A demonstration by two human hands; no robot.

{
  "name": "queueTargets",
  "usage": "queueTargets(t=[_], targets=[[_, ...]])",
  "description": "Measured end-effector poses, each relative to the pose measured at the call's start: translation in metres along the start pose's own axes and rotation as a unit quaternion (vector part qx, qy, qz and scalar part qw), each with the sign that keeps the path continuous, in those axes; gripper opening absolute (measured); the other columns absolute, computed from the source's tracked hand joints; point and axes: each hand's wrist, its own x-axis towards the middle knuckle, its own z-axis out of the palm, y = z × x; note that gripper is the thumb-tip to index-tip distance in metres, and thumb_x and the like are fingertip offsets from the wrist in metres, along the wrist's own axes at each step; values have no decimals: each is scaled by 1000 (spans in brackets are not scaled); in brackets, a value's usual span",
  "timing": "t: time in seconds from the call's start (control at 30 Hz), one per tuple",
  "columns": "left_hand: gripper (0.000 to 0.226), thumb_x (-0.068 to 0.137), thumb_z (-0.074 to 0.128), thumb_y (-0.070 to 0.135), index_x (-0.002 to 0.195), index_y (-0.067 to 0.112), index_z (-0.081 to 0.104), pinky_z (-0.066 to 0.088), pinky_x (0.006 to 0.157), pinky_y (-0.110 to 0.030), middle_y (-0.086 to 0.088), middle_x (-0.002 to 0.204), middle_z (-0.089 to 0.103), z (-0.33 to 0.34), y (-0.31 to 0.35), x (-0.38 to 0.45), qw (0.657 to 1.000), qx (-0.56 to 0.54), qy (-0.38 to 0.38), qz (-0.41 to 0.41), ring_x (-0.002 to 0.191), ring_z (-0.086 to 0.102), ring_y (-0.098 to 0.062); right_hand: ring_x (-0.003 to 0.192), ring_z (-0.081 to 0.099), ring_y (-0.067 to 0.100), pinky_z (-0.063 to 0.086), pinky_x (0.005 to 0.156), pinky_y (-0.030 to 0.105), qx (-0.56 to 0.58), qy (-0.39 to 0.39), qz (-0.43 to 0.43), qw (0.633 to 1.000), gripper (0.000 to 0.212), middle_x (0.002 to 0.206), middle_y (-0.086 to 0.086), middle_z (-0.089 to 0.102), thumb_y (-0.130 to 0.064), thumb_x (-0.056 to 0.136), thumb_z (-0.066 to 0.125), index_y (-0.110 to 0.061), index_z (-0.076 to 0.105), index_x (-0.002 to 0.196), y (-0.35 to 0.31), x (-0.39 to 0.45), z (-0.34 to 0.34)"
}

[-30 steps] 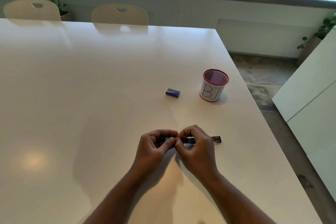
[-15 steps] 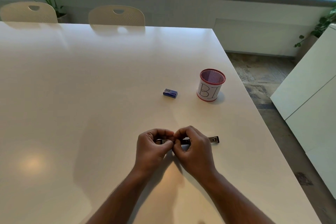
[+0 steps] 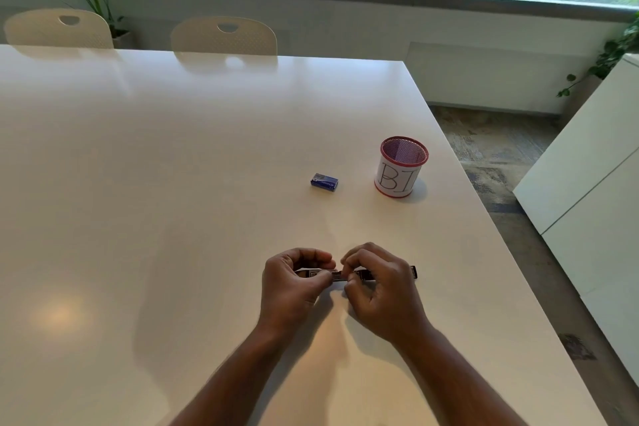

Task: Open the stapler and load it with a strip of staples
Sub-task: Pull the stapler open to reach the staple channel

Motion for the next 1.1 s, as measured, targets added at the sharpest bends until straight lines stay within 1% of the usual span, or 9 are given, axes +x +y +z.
queueTargets(t=[0.13,0.23,0.4,0.53,0.67,0.8,0.97,1.03,1.1], targets=[[22,79,87,-1,94,13,79,66,79,-32,-2,89,82,-1,0,1,1000,13,-1,-3,85,81,-17,87,68,12,61,67,35,29,-13,-2,999,10,93,-5,68,-12,80,62,-16,68,87,2,-2,-2],[24,76,91,3,93,15,79,66,80,-34,0,88,82,0,1,2,1000,29,1,-1,84,80,-15,90,68,12,61,70,34,36,-19,-7,999,11,96,-6,68,-11,79,66,-17,68,88,4,-3,-3],[25,72,94,8,90,16,78,67,84,-42,-2,86,81,2,2,3,999,48,8,-9,83,80,-16,88,69,13,59,71,33,25,-4,-5,1000,13,95,-10,67,-14,85,78,-19,66,86,6,-2,0],[26,71,95,10,91,16,78,65,87,-47,-4,88,81,1,3,3,999,48,0,-15,87,80,-20,85,69,12,60,70,34,18,5,5,1000,11,93,-11,67,-17,87,78,-18,67,88,6,-3,2],[28,69,97,16,89,17,78,66,85,-45,-3,86,80,1,4,3,999,45,6,-18,85,79,-17,82,68,9,60,68,31,-8,17,15,1000,10,92,-10,67,-21,90,78,-19,68,91,7,-4,2],[32,66,99,21,90,15,77,67,83,-44,-4,86,80,3,4,3,999,38,10,-24,85,79,-21,80,67,8,59,65,29,-14,32,26,999,7,89,-12,65,-26,92,73,-22,66,92,4,-5,2],[34,66,98,22,91,14,77,66,80,-35,-4,87,80,3,4,4,999,31,12,-26,86,78,-20,80,66,8,59,66,32,-12,35,35,999,7,89,-11,64,-29,94,65,-23,63,93,4,-6,4],[30,70,96,16,93,11,78,65,81,-34,-6,88,81,1,3,5,1000,6,0,-30,88,79,-23,82,66,7,60,69,31,-13,35,40,998,8,90,-11,64,-25,95,66,-23,61,101,4,-7,6],[25,73,92,7,94,8,78,64,79,-30,-8,88,82,-3,3,6,999,-22,-11,-36,88,80,-25,85,68,5,60,73,23,-2,46,73,996,31,90,-13,66,-15,95,66,-25,53,122,3,-8,6]])
